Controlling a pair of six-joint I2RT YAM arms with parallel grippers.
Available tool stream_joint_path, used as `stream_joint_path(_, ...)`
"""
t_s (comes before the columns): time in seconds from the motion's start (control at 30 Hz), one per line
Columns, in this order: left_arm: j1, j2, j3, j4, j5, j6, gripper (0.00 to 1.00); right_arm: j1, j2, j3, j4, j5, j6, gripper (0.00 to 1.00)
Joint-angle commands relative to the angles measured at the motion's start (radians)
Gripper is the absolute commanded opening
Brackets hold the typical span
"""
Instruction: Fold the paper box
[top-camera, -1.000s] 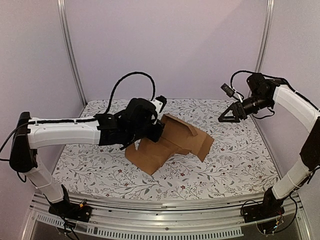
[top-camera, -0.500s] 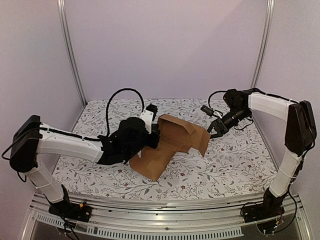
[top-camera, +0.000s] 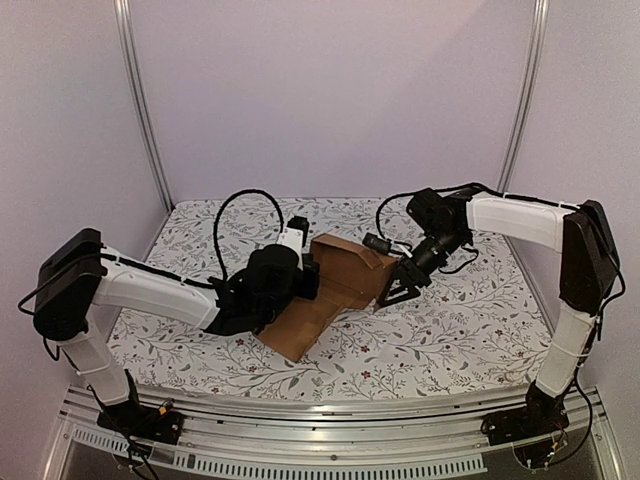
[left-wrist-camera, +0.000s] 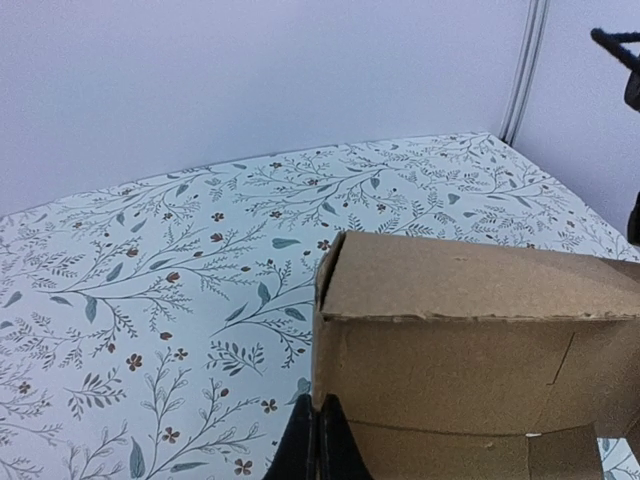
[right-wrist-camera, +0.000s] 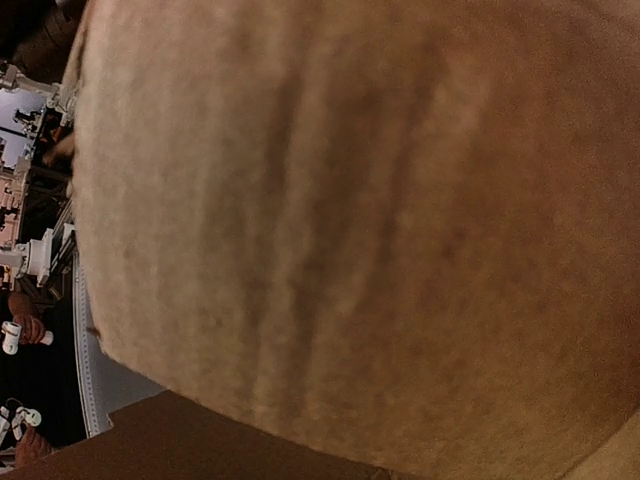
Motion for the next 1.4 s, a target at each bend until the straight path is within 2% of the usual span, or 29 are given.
stream_joint_path(0.0, -0.006, 0.007, 0.019, 0.026, 0.016, -0.031, 0.0, -0.001, 0.025, 0.014, 0.01, 0.02, -0.001, 0.66)
stream_joint_path(0.2, 0.001, -0.014, 0.027, -0.05, 0.012, -0.057, 0.0, -0.006, -0.015, -0.026, -0.015, 0.066, -0.028, 0.67)
stream_joint_path(0.3, 0.018, -0.039, 0.056, -0.188, -0.024, -0.14, 0.0, -0.03, -0.077, -0.038, -0.049, 0.128, -0.073, 0.69)
stream_joint_path(0.43, 0.049, -0.04, 0.14, -0.415, 0.021, -0.246, 0.0, -0.055, -0.217, -0.025, -0.081, 0.251, -0.121, 0.73)
stream_joint_path(0.57, 0.086, -0.006, 0.241, -0.635, 0.155, -0.31, 0.0, 0.078, -0.367, -0.068, -0.057, 0.495, -0.171, 0.73)
stream_joint_path(0.63, 0.109, 0.018, 0.288, -0.728, 0.233, -0.332, 0.0, 0.165, -0.411, -0.093, -0.06, 0.552, -0.194, 0.72)
stream_joint_path(0.73, 0.122, 0.026, 0.31, -0.761, 0.316, -0.349, 0.0, 0.252, -0.415, -0.108, -0.061, 0.539, -0.185, 0.64)
stream_joint_path(0.87, 0.133, 0.029, 0.344, -0.793, 0.417, -0.363, 0.0, 0.34, -0.365, -0.107, -0.042, 0.602, -0.173, 0.47)
stream_joint_path(1.03, 0.133, 0.034, 0.394, -0.851, 0.46, -0.361, 0.0, 0.378, -0.306, -0.05, -0.029, 0.664, -0.149, 0.3)
stream_joint_path(1.2, 0.133, 0.033, 0.398, -0.853, 0.486, -0.366, 0.0, 0.385, -0.237, 0.001, -0.027, 0.727, -0.119, 0.23)
stream_joint_path(1.37, 0.133, 0.03, 0.389, -0.838, 0.535, -0.375, 0.0, 0.386, -0.203, 0.021, -0.009, 0.778, -0.095, 0.22)
